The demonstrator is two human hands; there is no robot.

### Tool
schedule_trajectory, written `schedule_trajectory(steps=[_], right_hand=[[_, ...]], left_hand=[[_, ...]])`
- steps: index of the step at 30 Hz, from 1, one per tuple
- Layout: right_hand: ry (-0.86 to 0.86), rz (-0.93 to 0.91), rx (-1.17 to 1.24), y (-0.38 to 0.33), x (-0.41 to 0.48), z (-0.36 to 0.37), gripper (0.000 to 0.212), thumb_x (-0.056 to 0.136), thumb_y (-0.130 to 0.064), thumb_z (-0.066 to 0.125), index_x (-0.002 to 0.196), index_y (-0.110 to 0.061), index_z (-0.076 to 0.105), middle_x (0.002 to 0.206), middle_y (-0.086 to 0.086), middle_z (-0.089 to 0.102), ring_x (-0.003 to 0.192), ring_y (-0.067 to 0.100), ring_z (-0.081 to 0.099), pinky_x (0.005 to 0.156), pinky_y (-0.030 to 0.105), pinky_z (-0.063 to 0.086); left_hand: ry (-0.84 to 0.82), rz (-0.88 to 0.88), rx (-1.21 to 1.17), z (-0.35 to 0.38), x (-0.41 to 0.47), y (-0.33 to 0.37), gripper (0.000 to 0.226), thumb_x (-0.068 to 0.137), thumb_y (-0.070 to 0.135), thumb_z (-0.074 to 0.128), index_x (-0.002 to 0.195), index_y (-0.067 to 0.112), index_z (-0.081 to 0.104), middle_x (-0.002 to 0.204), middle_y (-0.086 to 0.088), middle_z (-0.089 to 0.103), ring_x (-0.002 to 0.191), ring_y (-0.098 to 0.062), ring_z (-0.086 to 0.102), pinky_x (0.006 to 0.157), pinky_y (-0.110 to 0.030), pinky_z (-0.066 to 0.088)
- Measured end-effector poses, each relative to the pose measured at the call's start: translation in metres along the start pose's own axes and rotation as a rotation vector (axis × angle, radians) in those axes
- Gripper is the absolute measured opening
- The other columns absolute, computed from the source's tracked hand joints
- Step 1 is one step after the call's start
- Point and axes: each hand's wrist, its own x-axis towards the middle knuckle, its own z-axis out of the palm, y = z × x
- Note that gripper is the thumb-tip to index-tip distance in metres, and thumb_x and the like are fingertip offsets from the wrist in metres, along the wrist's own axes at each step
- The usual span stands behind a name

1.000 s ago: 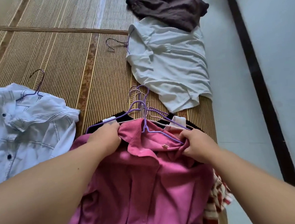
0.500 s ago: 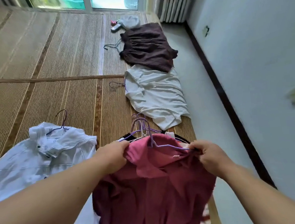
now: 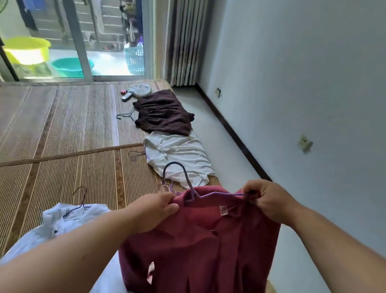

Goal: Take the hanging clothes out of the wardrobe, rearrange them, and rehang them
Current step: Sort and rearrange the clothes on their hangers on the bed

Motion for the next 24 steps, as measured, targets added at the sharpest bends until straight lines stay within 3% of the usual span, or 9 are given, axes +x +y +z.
schedule_trajectory(steps=[3, 7, 9, 12, 15, 18, 22, 24], right_hand=[[0.013, -0.031, 0.012, -0.016, -0.025, -0.019, 0.042, 0.08, 0.004, 0.061, 0.079, -0.038, 0.066, 0.088, -0.002, 0.071, 0.088, 0.018, 0.066, 0.088, 0.045, 0.05], [0.016, -0.13, -0.05, -0.044, -0.045, -0.049, 0.059, 0.08, -0.007, 0.066, 0.099, -0.061, 0.052, 0.098, -0.023, 0.065, 0.092, -0.009, 0.059, 0.085, 0.011, 0.043], [-0.005, -0.192, -0.128, -0.059, -0.055, -0.063, 0.062, 0.079, -0.013, 0.069, 0.106, -0.064, 0.045, 0.102, -0.026, 0.062, 0.092, -0.013, 0.056, 0.08, 0.003, 0.037], [-0.014, -0.244, -0.19, -0.075, -0.072, -0.08, 0.065, 0.079, -0.016, 0.07, 0.122, -0.056, 0.043, 0.1, -0.028, 0.06, 0.087, -0.015, 0.054, 0.074, 0.0, 0.034], [0.015, -0.322, -0.26, -0.091, -0.088, -0.098, 0.069, 0.078, -0.02, 0.072, 0.132, -0.049, 0.039, 0.095, -0.029, 0.056, 0.084, -0.011, 0.053, 0.073, 0.0, 0.033], [0.079, -0.432, -0.267, -0.116, -0.106, -0.115, 0.072, 0.075, -0.024, 0.075, 0.133, -0.047, 0.039, 0.091, -0.028, 0.056, 0.081, -0.013, 0.054, 0.071, -0.001, 0.034], [0.133, -0.585, -0.275, -0.158, -0.122, -0.125, 0.07, 0.073, -0.026, 0.077, 0.13, -0.047, 0.043, 0.097, -0.016, 0.064, 0.084, -0.001, 0.06, 0.079, 0.011, 0.041], [0.164, -0.667, -0.257, -0.181, -0.129, -0.131, 0.065, 0.073, -0.027, 0.078, 0.125, -0.05, 0.047, 0.096, -0.024, 0.062, 0.087, -0.01, 0.058, 0.079, 0.006, 0.038]], left_hand=[[0.047, -0.02, -0.089, -0.002, -0.028, 0.006, 0.02, 0.098, 0.033, 0.046, 0.088, 0.017, 0.055, 0.081, 0.005, 0.057, 0.074, -0.01, 0.053, 0.06, -0.016, 0.036], [0.25, 0.028, -0.286, -0.013, -0.058, 0.036, 0.016, 0.096, 0.019, 0.051, 0.083, 0.021, 0.061, 0.076, 0.01, 0.061, 0.063, 0.009, 0.054, 0.059, -0.007, 0.039], [0.32, 0.037, -0.268, -0.017, -0.071, 0.055, 0.014, 0.096, 0.02, 0.052, 0.089, 0.012, 0.062, 0.08, 0.003, 0.063, 0.067, 0.0, 0.054, 0.061, -0.013, 0.039], [0.402, 0.047, -0.261, -0.022, -0.089, 0.085, 0.018, 0.095, 0.023, 0.054, 0.086, 0.009, 0.061, 0.077, 0.001, 0.059, 0.068, -0.008, 0.049, 0.065, -0.023, 0.039], [0.476, 0.084, -0.177, -0.028, -0.106, 0.118, 0.024, 0.095, 0.024, 0.054, 0.072, 0.018, 0.052, 0.07, 0.008, 0.055, 0.064, -0.003, 0.048, 0.058, -0.019, 0.034], [0.554, 0.122, -0.146, -0.042, -0.128, 0.148, 0.03, 0.094, 0.025, 0.055, 0.065, 0.022, 0.047, 0.063, 0.012, 0.049, 0.054, 0.007, 0.047, 0.053, -0.01, 0.033], [0.616, 0.107, 0.007, -0.07, -0.168, 0.171, 0.033, 0.095, 0.033, 0.052, 0.065, 0.022, 0.044, 0.064, 0.01, 0.048, 0.057, -0.001, 0.042, 0.049, -0.015, 0.029], [0.655, 0.097, 0.052, -0.084, -0.191, 0.178, 0.03, 0.096, 0.034, 0.05, 0.067, 0.025, 0.046, 0.067, 0.011, 0.05, 0.061, -0.002, 0.046, 0.053, -0.016, 0.031]])
